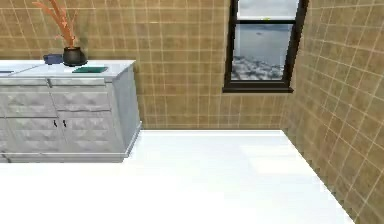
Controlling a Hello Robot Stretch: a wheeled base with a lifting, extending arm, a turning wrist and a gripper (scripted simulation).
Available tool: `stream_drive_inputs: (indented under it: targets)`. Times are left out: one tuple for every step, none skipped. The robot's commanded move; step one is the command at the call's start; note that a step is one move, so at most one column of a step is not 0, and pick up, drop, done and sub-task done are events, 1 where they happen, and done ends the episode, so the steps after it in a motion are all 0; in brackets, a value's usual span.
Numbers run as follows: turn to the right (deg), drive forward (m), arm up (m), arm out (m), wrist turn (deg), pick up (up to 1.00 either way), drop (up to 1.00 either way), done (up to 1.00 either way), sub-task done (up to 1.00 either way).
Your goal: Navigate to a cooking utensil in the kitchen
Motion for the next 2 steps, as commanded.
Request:
stream_drive_inputs:
  targets:
    - [45.0, 0.0, 0.0, 0.0, 0.0, 0.0, 0.0, 0.0, 0.0]
    - [45.0, 0.0, 0.0, 0.0, 0.0, 0.0, 0.0, 0.0, 0.0]
